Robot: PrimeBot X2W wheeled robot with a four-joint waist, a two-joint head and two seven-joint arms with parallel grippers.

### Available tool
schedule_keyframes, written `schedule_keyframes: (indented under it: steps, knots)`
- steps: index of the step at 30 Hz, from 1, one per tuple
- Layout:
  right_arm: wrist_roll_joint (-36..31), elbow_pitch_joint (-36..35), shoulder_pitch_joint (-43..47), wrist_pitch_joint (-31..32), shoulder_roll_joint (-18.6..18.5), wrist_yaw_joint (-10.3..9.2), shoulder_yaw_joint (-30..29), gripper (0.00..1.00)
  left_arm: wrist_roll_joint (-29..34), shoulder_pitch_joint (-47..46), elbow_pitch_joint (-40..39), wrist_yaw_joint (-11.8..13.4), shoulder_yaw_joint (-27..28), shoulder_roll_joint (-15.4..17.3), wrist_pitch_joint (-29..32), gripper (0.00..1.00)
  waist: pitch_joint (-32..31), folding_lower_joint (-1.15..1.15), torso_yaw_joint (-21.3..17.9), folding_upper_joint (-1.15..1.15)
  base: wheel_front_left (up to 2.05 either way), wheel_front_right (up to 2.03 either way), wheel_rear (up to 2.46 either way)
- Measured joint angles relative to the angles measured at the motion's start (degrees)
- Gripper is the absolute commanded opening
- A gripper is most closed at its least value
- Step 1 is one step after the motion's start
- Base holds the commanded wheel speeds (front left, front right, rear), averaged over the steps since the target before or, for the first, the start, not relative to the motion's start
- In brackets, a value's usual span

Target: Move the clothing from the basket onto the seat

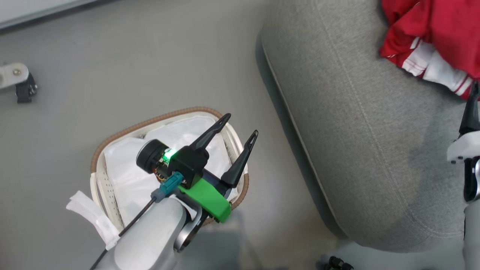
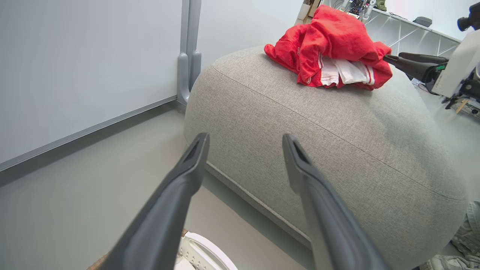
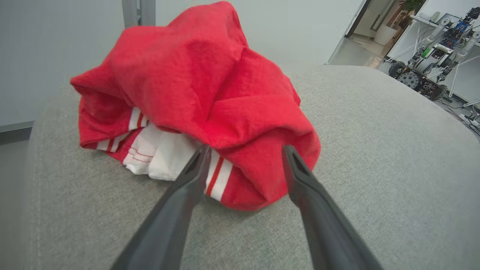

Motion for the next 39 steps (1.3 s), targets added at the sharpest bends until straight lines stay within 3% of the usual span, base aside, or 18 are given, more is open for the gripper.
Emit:
schedule_keyframes:
  steps: [9, 16, 39]
  knots:
    - [3.8, -7.9, 7.2, 0.0, 1.3, 0.00, 4.2, 1.00, 1.3, 4.3, 0.8, 0.0, 2.3, -2.0, 0.0, 1.00, -7.0, 0.00, -1.3, 0.00, 0.00, 0.00, 0.00]
    - [5.2, -9.7, 9.9, 0.0, 2.3, 0.00, 7.6, 1.00, 1.6, 7.2, 1.4, 0.0, 6.0, -3.7, 0.0, 1.00, -11.4, 0.00, -0.5, 0.00, 0.00, 0.00, 0.00]
    - [10.0, -7.7, 11.3, 0.0, 5.6, 0.00, 22.5, 1.00, 10.8, 19.0, 3.4, 2.3, 31.4, -6.7, 0.0, 1.00, -17.0, -0.01, 14.4, 0.00, 0.00, 0.00, 0.00]
